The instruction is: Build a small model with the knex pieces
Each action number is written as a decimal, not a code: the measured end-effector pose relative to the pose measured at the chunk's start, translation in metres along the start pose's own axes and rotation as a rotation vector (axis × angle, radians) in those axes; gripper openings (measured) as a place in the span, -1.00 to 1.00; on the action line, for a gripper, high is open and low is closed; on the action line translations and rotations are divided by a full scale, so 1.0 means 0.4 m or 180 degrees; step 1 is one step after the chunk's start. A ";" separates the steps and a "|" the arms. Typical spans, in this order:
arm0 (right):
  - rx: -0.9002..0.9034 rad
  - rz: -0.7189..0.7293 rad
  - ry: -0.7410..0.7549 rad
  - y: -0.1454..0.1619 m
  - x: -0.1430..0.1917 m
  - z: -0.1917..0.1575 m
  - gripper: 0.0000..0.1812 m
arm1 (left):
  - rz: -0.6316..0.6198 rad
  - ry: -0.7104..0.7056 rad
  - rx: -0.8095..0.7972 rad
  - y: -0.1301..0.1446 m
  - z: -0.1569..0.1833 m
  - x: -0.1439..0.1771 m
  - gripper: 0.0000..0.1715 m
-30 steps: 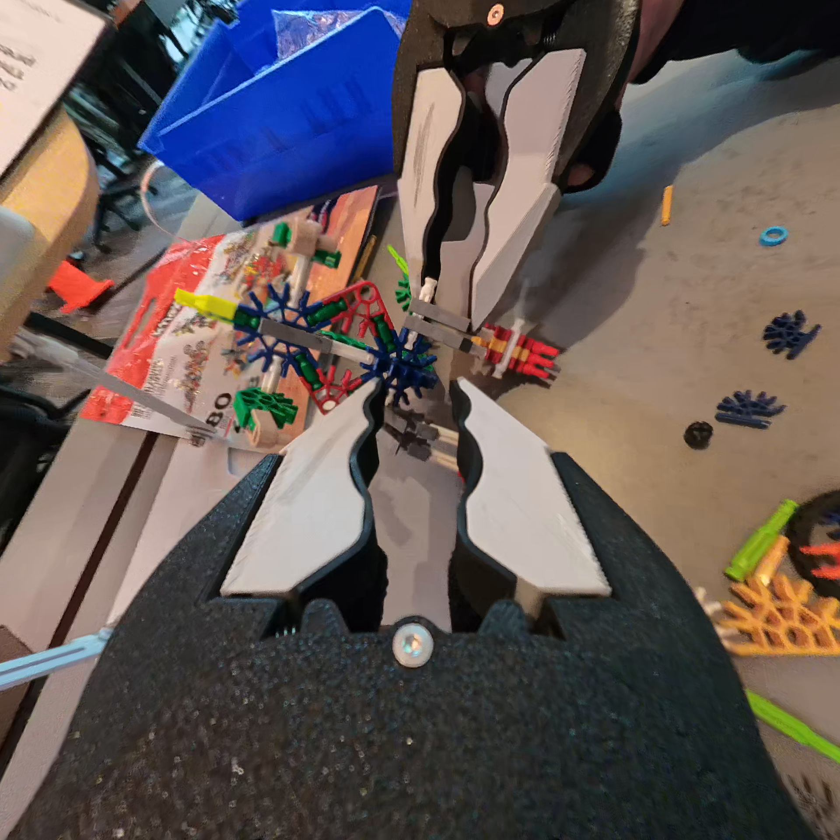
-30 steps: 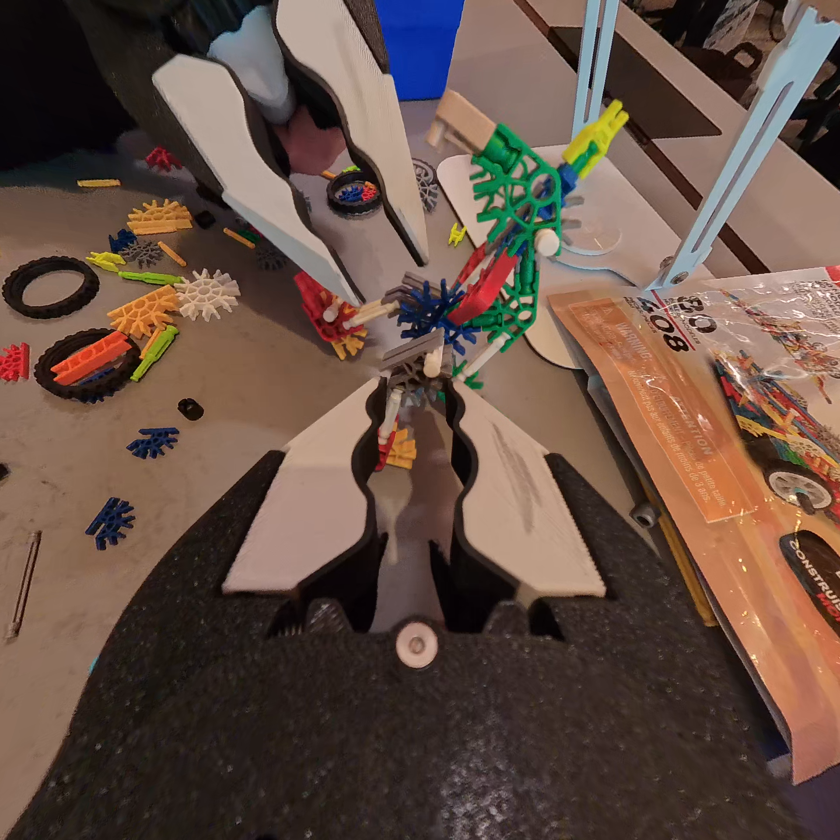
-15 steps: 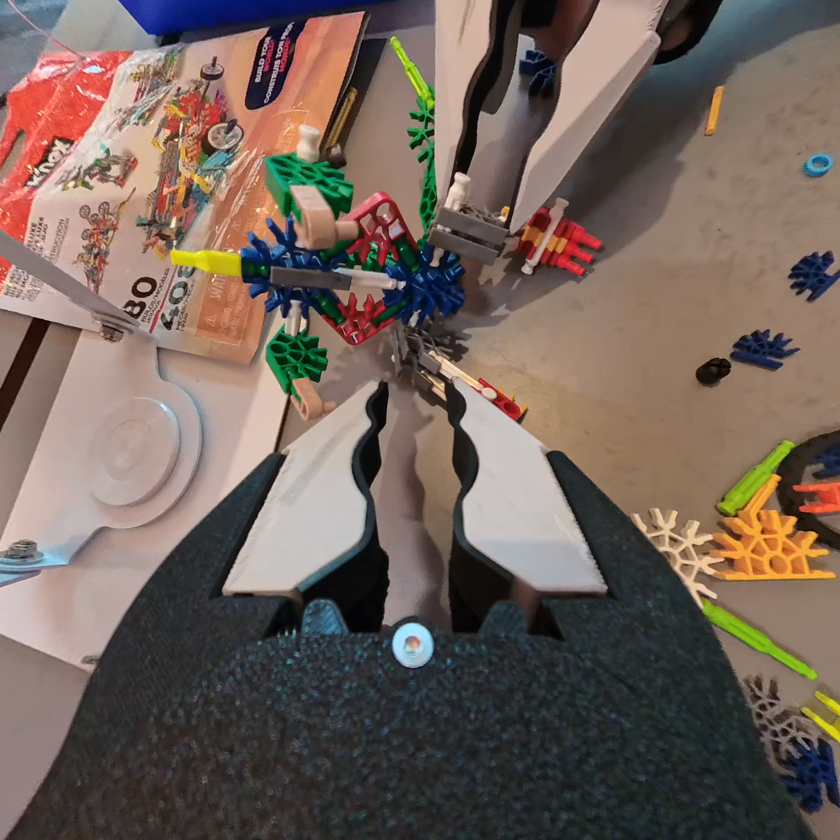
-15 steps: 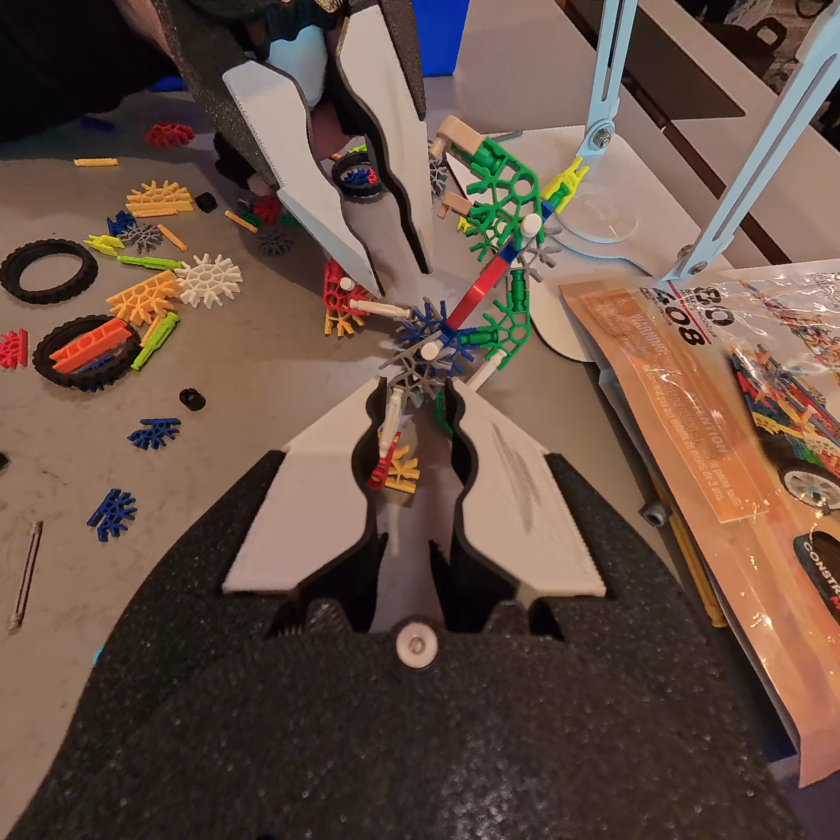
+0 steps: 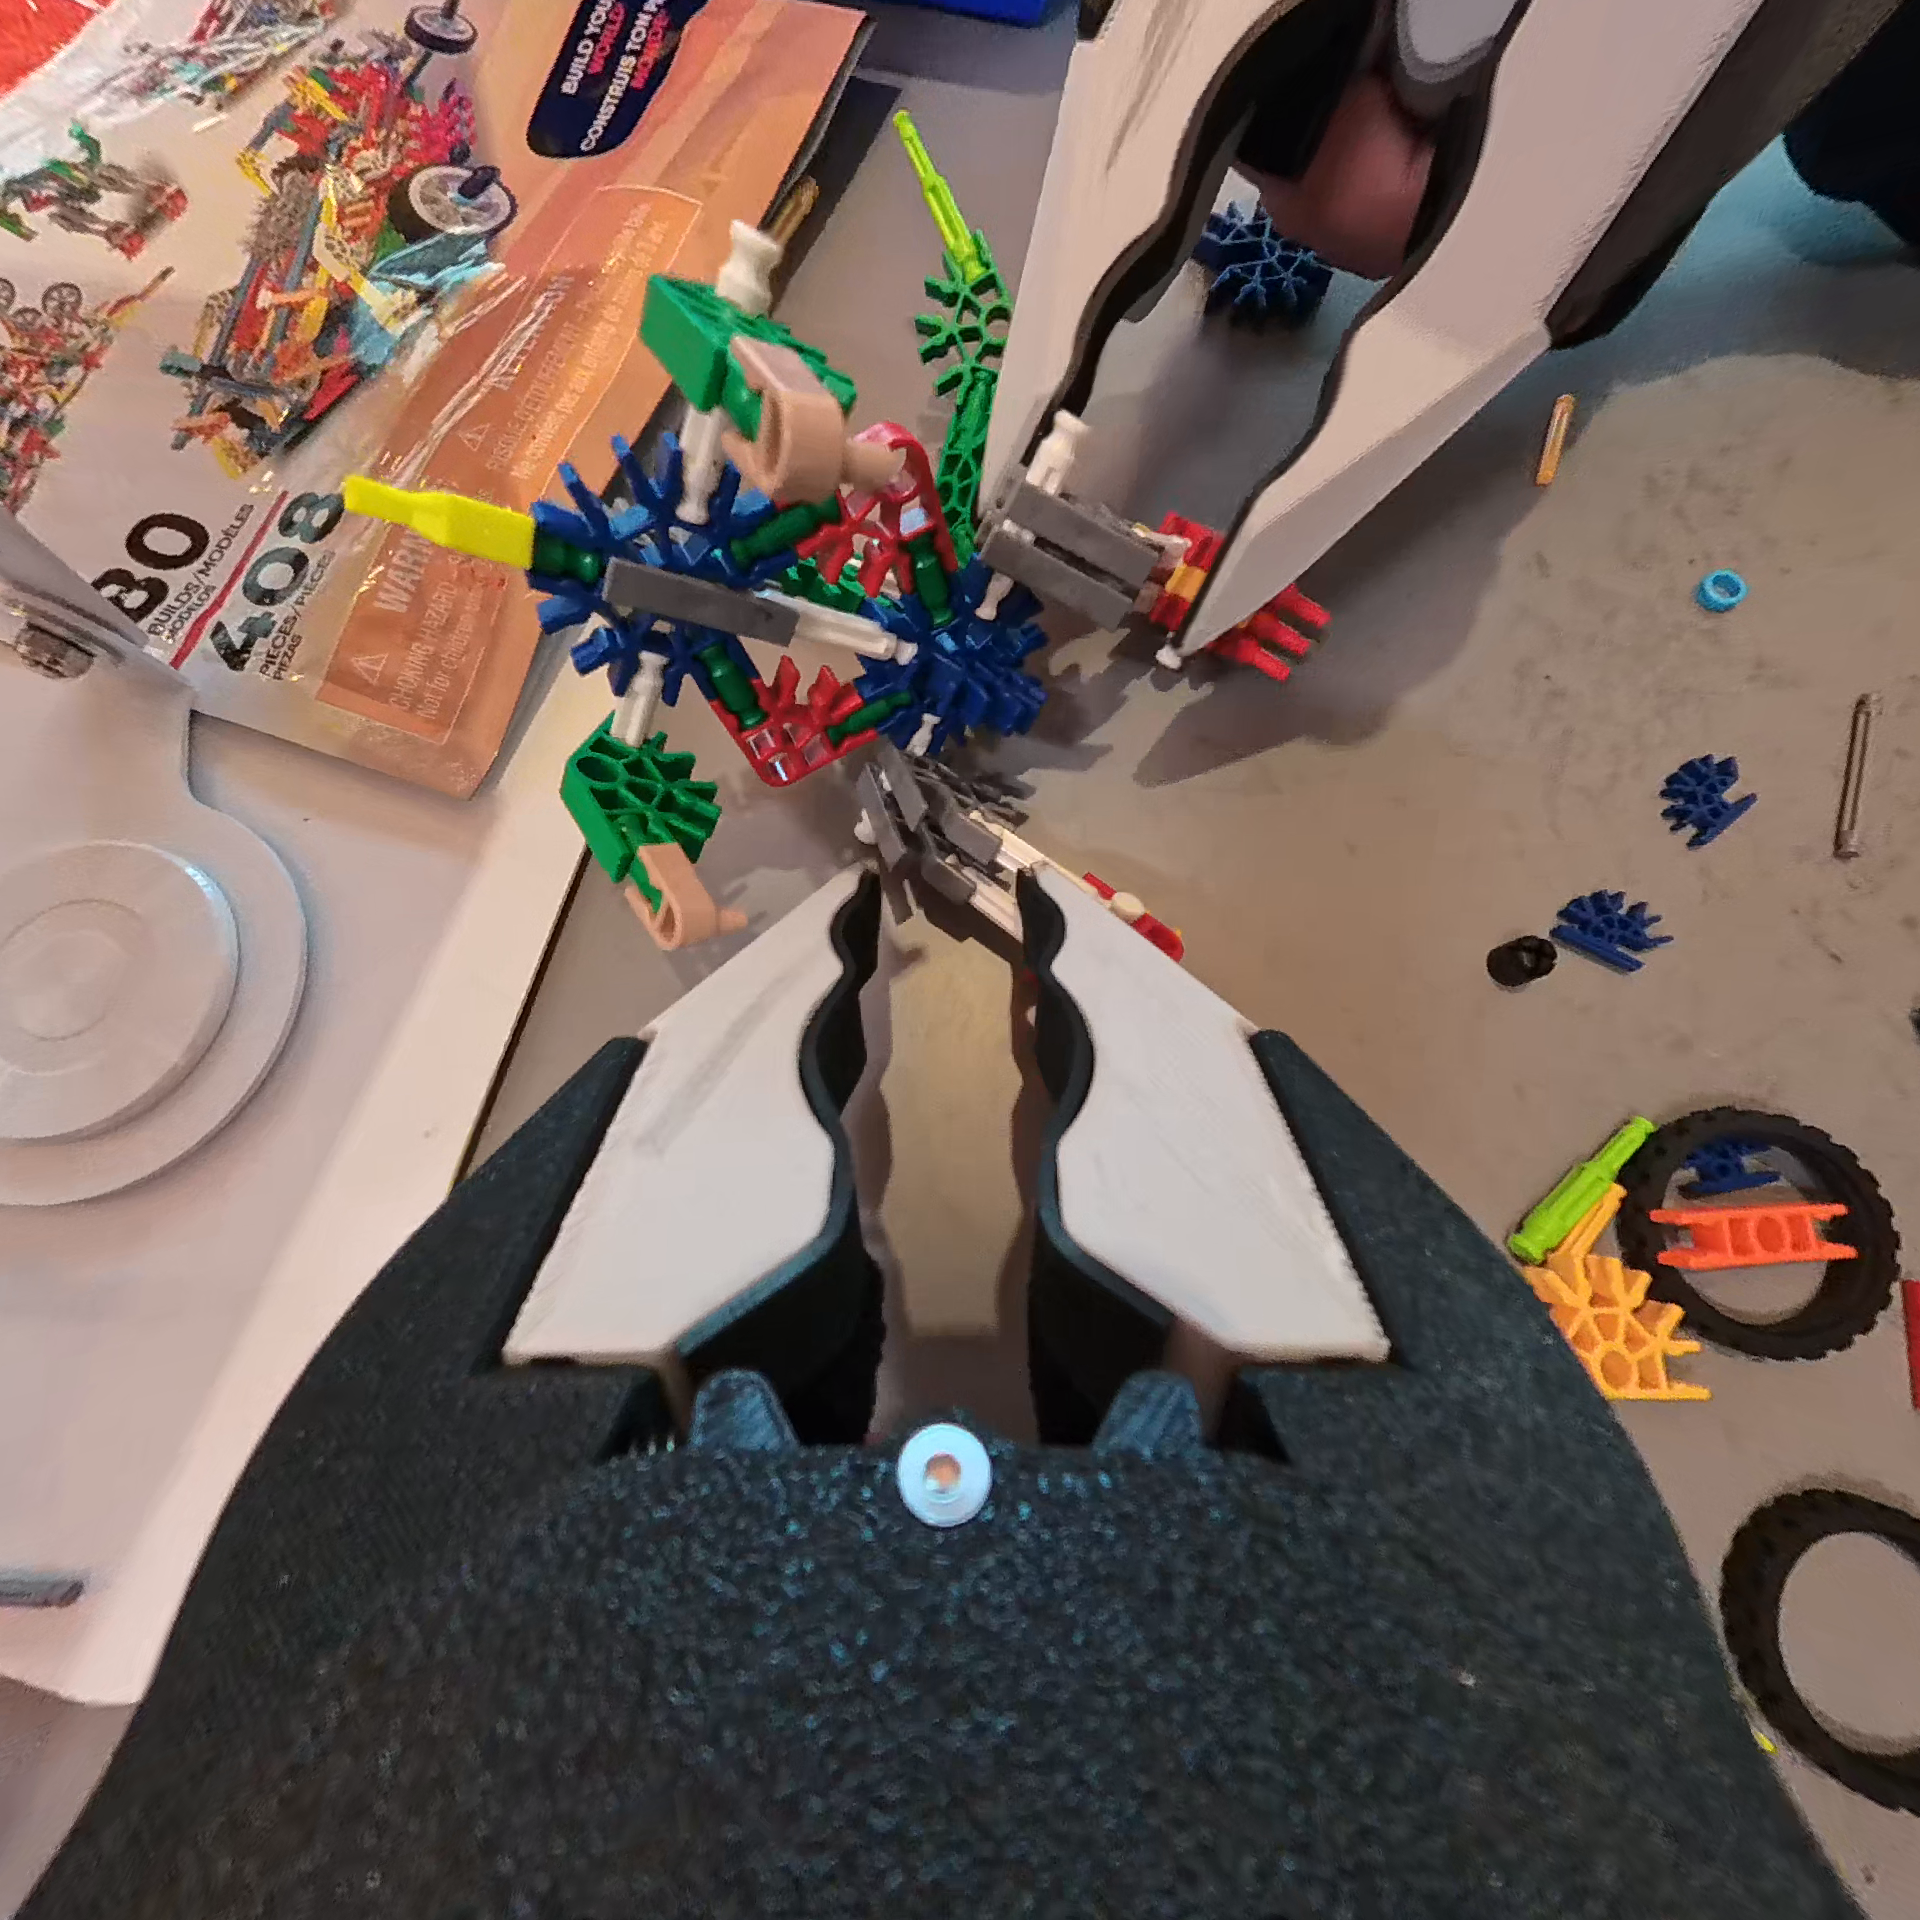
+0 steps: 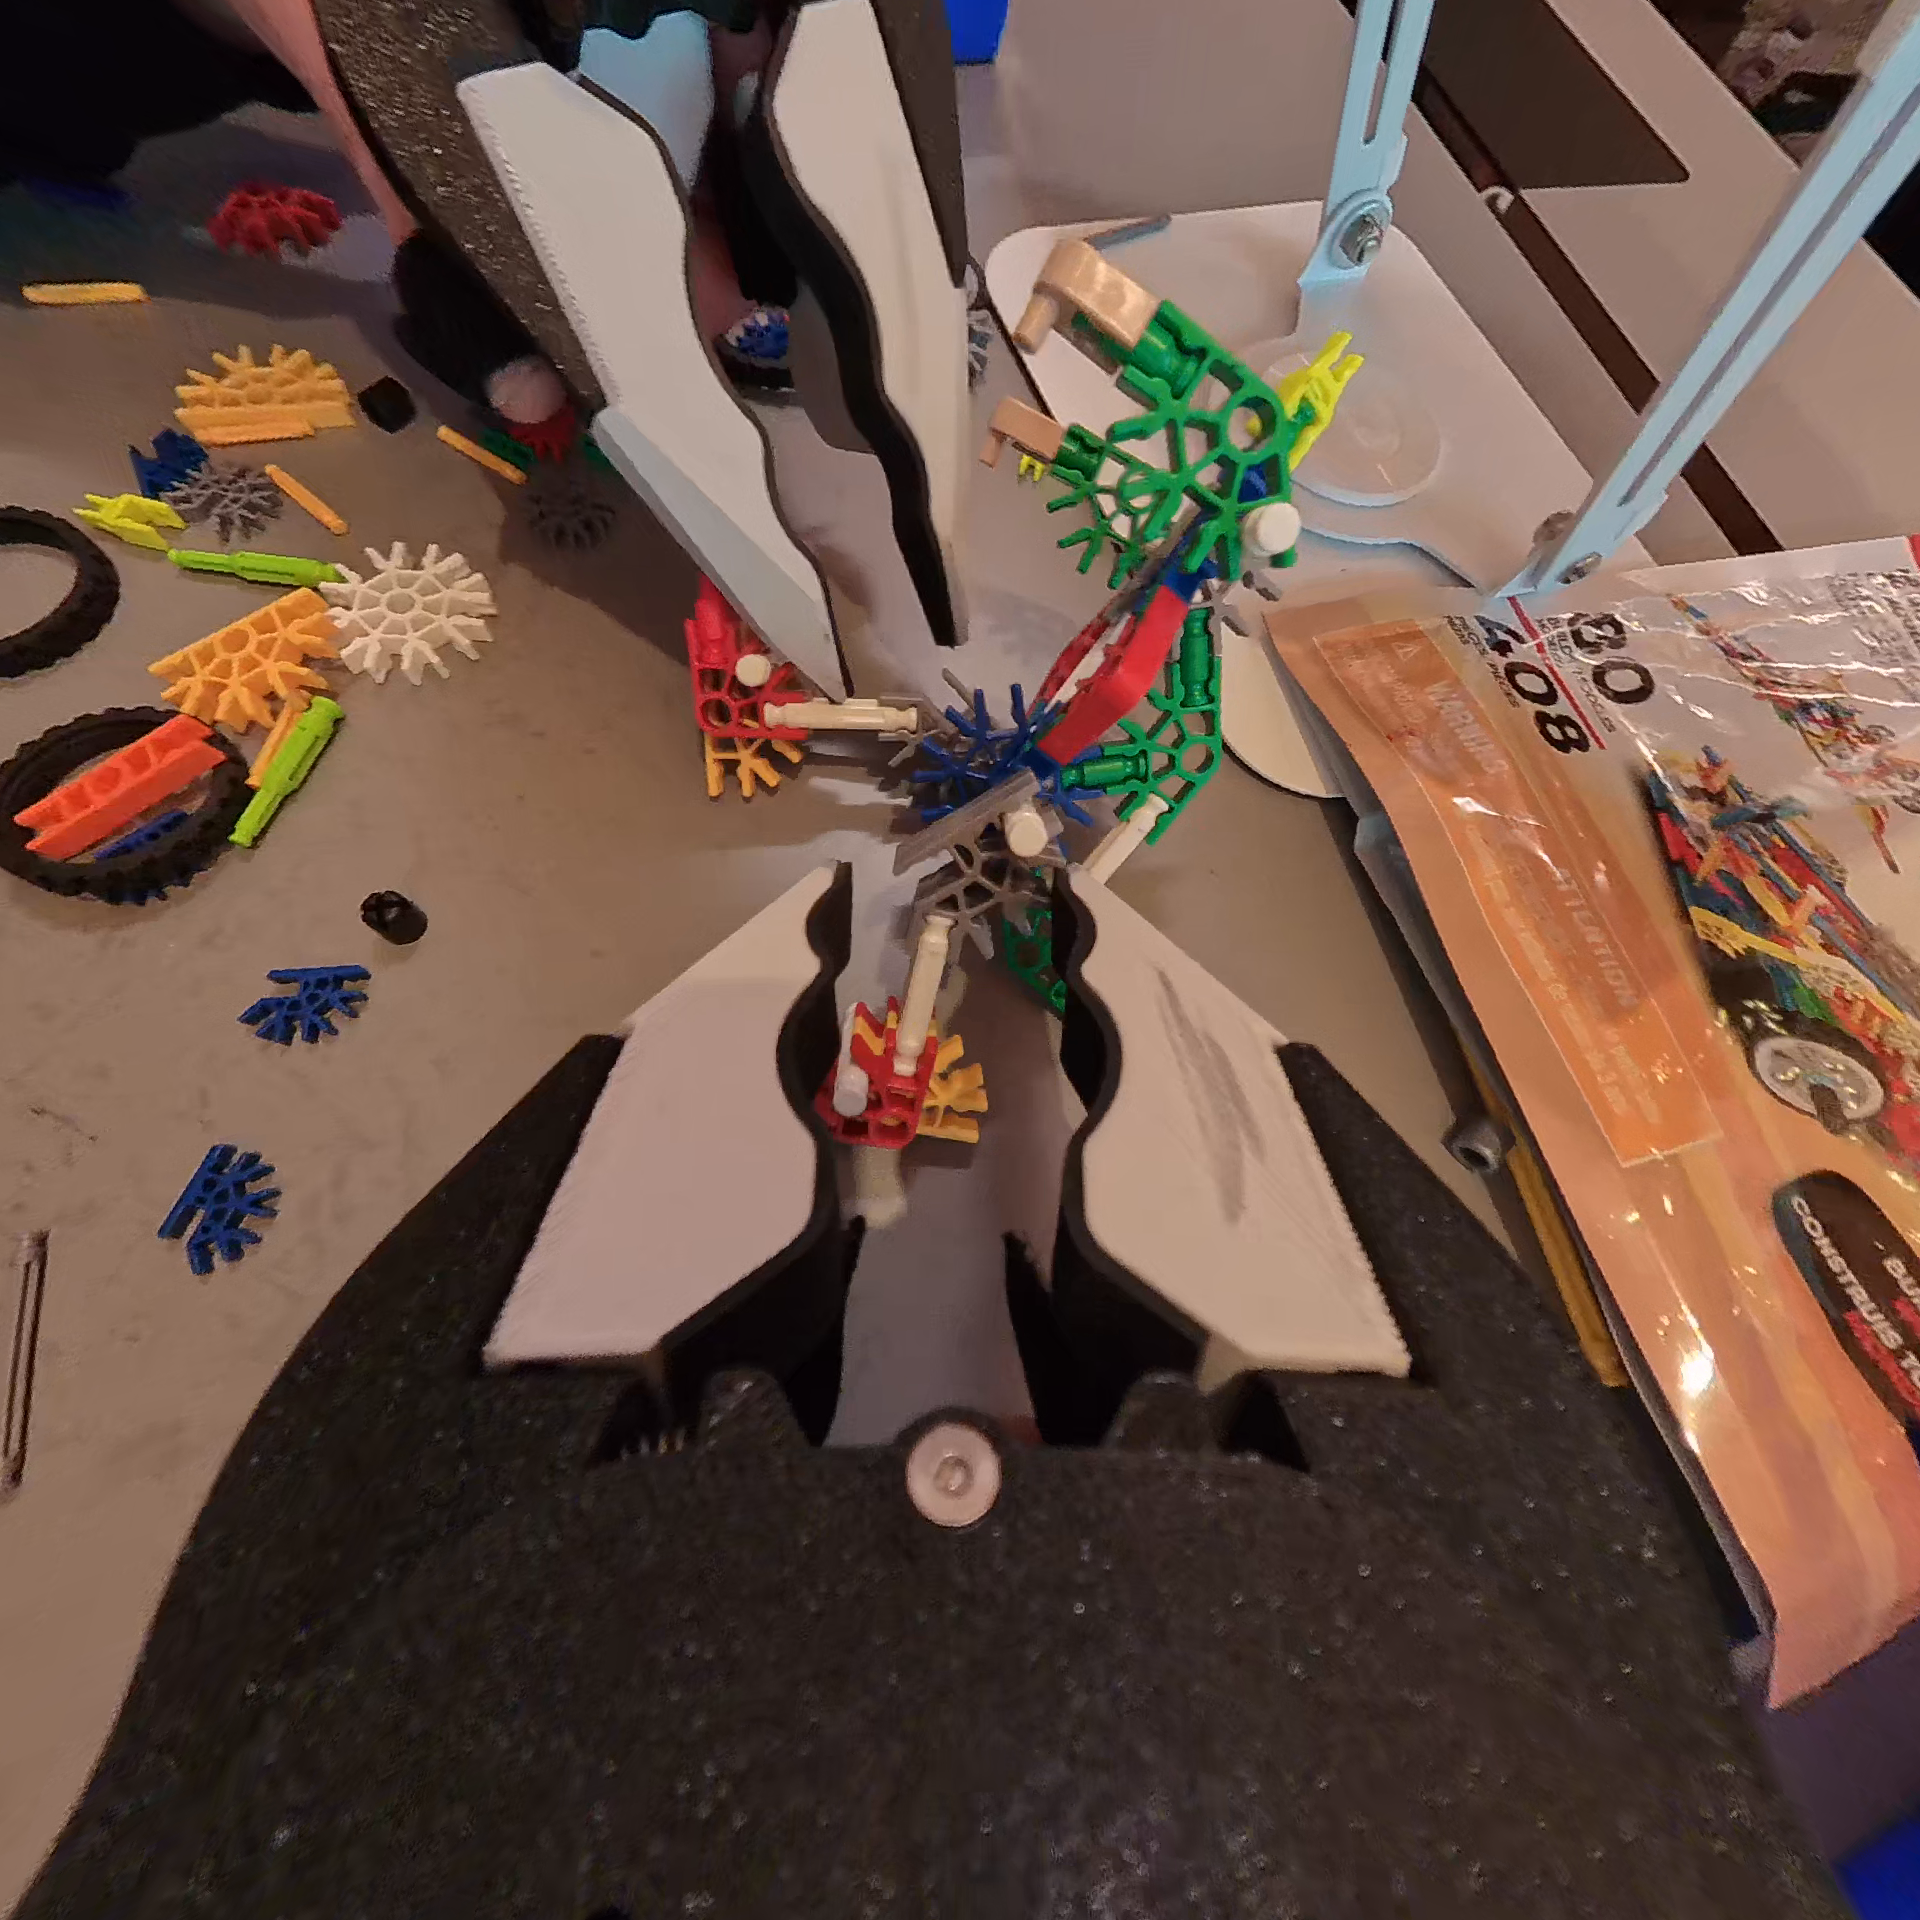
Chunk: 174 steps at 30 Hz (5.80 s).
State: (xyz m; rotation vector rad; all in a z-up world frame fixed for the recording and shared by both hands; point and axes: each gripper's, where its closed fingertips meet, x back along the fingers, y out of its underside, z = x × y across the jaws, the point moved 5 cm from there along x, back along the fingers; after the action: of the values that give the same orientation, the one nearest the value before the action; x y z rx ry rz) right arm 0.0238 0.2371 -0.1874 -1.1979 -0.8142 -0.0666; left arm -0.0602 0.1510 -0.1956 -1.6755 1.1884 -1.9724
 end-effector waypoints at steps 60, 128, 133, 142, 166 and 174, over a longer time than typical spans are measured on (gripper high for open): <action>-0.0643 0.1104 -0.0330 -0.091 0.064 0.017 -0.71 | 0.0757 0.0530 0.0371 -0.052 0.017 0.008 -0.40; -0.0139 0.0019 -0.0229 0.032 0.026 0.018 -0.74 | 0.0361 -0.0829 -0.1620 -0.073 0.055 0.010 -0.58; -0.0081 -0.0073 -0.0289 0.039 0.019 0.006 -0.75 | 0.0362 -0.0830 -0.1645 -0.073 0.057 0.010 -0.58; -0.0031 -0.0165 -0.0336 0.046 0.010 -0.006 -0.79 | 0.0357 -0.0806 -0.1727 -0.074 0.068 0.006 -0.61; -0.0026 -0.0213 -0.0309 0.053 0.004 -0.004 -0.76 | 0.0640 -0.0486 -0.0930 -0.077 0.033 0.009 -0.52; -0.0010 -0.0222 -0.0297 0.051 0.004 -0.005 -0.76 | 0.0732 -0.0337 -0.0790 -0.083 0.040 0.003 -0.52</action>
State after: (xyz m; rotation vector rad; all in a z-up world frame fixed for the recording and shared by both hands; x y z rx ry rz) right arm 0.0352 0.2441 -0.2033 -1.1822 -0.9379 -0.0694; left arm -0.0367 0.1644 -0.1709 -1.6453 1.5601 -1.6348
